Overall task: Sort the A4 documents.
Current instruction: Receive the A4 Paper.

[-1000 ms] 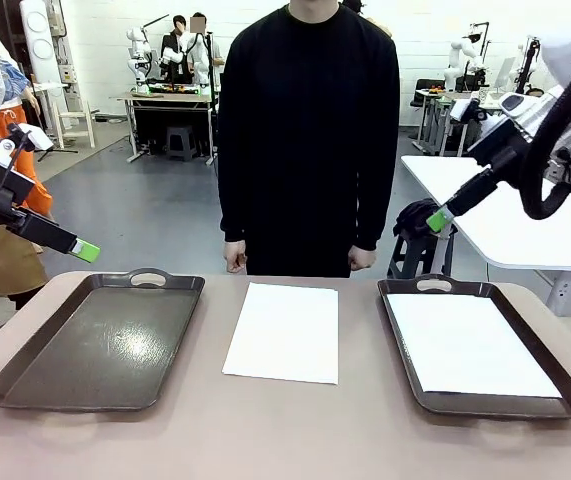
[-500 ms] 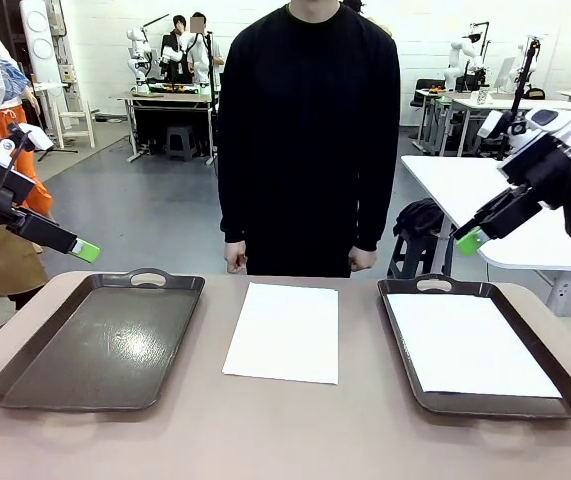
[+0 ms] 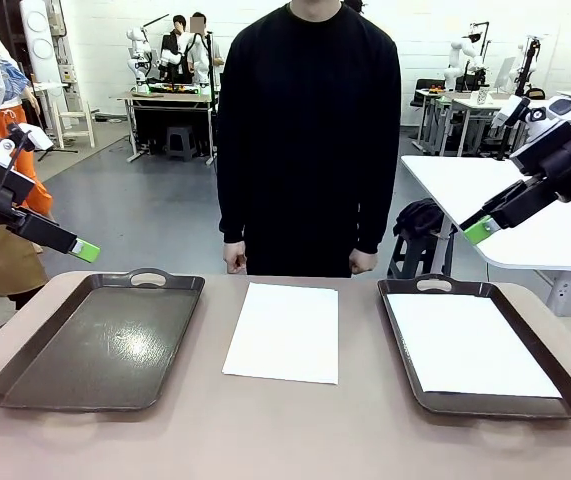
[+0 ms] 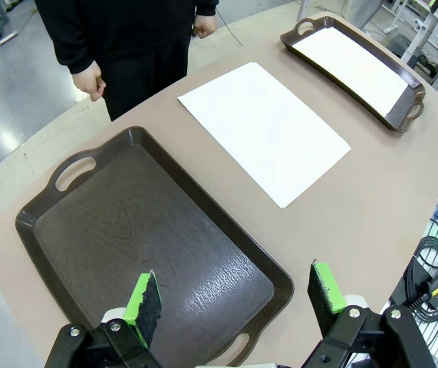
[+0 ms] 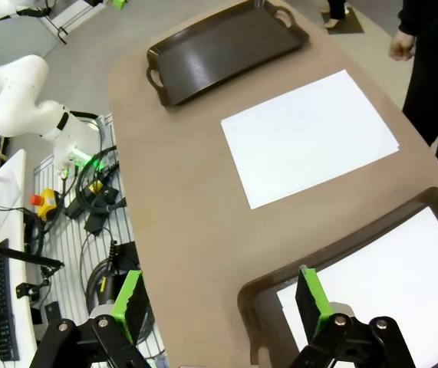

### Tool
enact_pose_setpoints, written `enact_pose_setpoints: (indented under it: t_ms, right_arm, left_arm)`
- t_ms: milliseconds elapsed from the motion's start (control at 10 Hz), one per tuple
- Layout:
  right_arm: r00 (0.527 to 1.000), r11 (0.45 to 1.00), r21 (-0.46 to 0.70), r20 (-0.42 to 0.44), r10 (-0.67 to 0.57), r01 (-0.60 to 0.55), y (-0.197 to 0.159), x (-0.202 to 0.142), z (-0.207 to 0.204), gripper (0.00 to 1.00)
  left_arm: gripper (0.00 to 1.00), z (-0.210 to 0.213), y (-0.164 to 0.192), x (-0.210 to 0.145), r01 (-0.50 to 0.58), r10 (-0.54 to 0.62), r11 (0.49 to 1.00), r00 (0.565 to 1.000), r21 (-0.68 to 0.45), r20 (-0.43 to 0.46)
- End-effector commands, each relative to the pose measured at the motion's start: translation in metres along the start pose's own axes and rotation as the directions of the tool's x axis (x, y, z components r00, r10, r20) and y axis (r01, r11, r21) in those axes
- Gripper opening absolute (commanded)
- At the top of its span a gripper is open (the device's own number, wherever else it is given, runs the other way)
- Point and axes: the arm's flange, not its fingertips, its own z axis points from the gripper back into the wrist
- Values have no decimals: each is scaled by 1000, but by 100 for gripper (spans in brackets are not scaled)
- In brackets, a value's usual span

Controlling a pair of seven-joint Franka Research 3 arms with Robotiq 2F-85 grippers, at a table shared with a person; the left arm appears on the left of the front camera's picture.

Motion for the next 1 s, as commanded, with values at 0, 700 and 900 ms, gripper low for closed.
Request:
enact_pose_setpoints:
  t_ms: [0,700,900]
  right_arm:
    - [1000,999,38,12,6,-6,-7,2,-3,100]
    - [1000,1000,10,-5,-4,4,-2,-1,-3,100]
    - [1000,1000,10,-5,-4,4,-2,-1,-3,100]
  left_arm:
    - [100,0,3,-1,7,-6,1000,1000,-14,9]
    - [100,0,3,-1,7,-6,1000,1000,-14,9]
    - [100,0,3,-1,7,-6,1000,1000,-14,9]
